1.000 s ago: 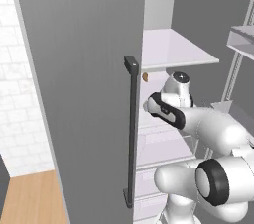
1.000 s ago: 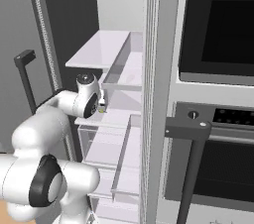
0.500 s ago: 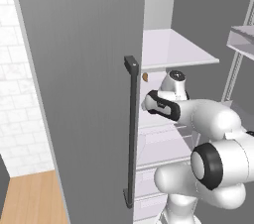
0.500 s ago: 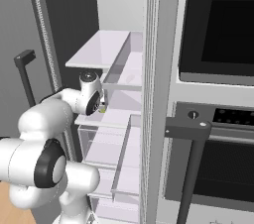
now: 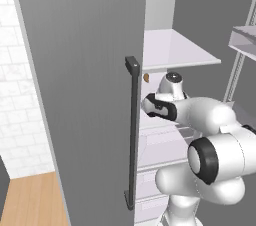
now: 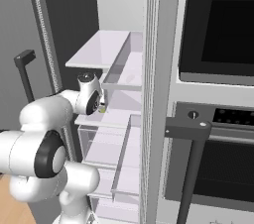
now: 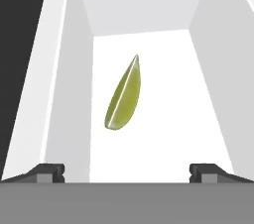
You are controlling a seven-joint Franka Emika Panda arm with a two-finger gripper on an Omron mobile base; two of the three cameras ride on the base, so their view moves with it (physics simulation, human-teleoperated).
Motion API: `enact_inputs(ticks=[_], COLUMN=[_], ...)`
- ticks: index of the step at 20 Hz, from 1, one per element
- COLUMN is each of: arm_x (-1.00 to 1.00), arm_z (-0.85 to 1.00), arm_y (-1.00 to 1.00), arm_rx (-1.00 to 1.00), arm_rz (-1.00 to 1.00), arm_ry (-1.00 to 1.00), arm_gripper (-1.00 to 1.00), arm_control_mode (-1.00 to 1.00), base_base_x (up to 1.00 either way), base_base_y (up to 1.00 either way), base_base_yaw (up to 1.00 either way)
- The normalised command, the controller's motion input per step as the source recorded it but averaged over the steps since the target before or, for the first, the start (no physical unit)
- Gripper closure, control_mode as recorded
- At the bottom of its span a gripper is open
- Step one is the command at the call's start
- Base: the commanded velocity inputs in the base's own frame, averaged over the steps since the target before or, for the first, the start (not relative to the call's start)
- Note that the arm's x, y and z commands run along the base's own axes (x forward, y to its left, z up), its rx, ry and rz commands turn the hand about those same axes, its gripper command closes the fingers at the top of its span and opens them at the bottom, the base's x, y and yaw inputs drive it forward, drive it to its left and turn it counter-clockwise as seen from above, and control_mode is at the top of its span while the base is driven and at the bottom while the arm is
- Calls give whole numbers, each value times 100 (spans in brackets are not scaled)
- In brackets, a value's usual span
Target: Grab a lemon wedge from the fridge and one ice cube from the ice bowl, and put them in the glass of lemonade.
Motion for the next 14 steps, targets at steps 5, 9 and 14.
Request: enact_inputs(ticks=[5, 9, 14], arm_x=[37, 37, 35], arm_z=[-36, -36, -7], arm_y=[0, 0, 0], arm_rx=[0, 0, 0], arm_rz=[-1, 0, 0], arm_ry=[0, 0, 2], arm_gripper=[-100, -100, -100], arm_control_mode=[-100, -100, -100], base_base_x=[0, 0, 0], base_base_y=[0, 0, 0], base_base_yaw=[0, 0, 0])
